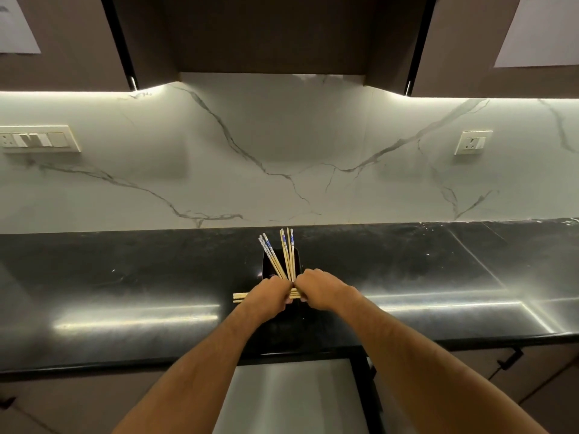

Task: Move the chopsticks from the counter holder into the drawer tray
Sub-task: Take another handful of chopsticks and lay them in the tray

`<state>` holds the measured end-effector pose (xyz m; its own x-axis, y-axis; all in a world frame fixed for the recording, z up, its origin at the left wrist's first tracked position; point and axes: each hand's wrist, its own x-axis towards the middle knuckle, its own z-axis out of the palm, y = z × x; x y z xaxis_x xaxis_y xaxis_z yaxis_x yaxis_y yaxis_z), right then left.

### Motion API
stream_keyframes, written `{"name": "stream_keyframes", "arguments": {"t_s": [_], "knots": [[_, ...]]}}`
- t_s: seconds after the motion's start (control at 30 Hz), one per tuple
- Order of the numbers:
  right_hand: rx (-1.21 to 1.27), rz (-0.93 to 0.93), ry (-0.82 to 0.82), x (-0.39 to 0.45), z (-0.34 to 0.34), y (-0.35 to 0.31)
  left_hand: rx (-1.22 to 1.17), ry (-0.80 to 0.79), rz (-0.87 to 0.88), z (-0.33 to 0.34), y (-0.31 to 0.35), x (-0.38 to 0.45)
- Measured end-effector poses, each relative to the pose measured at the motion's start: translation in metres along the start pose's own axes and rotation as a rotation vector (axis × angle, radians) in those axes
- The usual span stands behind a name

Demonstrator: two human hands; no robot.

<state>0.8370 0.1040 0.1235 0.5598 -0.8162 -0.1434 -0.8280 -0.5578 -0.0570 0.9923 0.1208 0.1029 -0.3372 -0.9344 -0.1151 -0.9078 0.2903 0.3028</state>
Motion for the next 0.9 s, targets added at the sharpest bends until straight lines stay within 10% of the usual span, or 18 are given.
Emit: {"name": "stream_keyframes", "arguments": {"t_s": [0.9], "knots": [[0.01,0.055,-0.145,-0.082,0.11,-0.05,0.194,-0.104,-0.117,0.104,0.012,-0.107]]}}
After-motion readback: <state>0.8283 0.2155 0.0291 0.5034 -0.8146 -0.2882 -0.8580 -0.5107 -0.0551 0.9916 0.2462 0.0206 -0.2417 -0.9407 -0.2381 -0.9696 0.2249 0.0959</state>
